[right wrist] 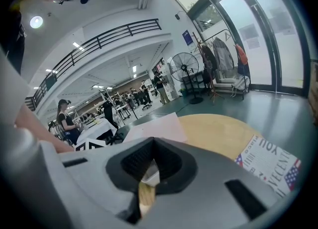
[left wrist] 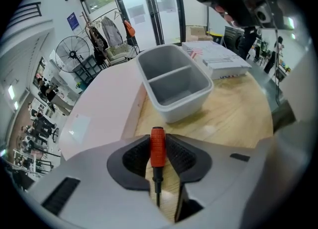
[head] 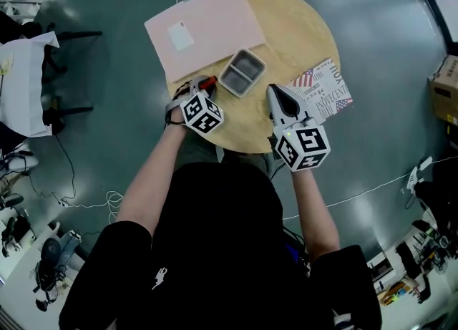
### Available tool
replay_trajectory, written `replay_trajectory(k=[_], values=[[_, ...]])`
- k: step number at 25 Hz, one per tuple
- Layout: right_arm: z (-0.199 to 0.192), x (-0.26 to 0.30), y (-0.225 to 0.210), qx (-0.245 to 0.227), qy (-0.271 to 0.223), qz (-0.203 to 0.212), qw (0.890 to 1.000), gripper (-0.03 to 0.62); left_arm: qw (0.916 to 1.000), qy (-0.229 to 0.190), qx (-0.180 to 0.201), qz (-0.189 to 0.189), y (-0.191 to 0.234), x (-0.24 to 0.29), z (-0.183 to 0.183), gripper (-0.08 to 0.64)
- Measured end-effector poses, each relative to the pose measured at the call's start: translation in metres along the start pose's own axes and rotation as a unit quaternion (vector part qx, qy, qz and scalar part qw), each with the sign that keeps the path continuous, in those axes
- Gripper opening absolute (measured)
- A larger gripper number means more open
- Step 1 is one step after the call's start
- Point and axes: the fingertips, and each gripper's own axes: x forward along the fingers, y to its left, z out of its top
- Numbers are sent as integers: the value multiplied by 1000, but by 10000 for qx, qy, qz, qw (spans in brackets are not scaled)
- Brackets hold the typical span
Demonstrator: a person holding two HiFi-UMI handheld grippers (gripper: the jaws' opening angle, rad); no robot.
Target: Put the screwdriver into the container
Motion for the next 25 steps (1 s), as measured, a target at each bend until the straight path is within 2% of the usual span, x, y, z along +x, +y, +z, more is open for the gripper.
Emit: replay_trajectory(k=[4,6,9,13,20,25], values=[[-1,-5,-3,34,-16,-56,10000,2,9999,99,-1,-128,3,9,0,167],[-3,-8,-4,59,-13,-101,9999,2,9998,122,-27,-151,7,11,1,163],[-6,-13,-6,84,-12,-152,9998,2,9996,210,-81,-150,11,15,1,101],[-5,-15,-3,69,-30,-139,9999,2,9992,297,-71,-243,9,14,0,99],[7,-15,6,-110,-234,16,9997,2,9989,-339,-317,-18,15,-23,13,94],[20,-16,21,-317,-412,133,9986,2,9946,-816,-530,367,28,-65,19,95]])
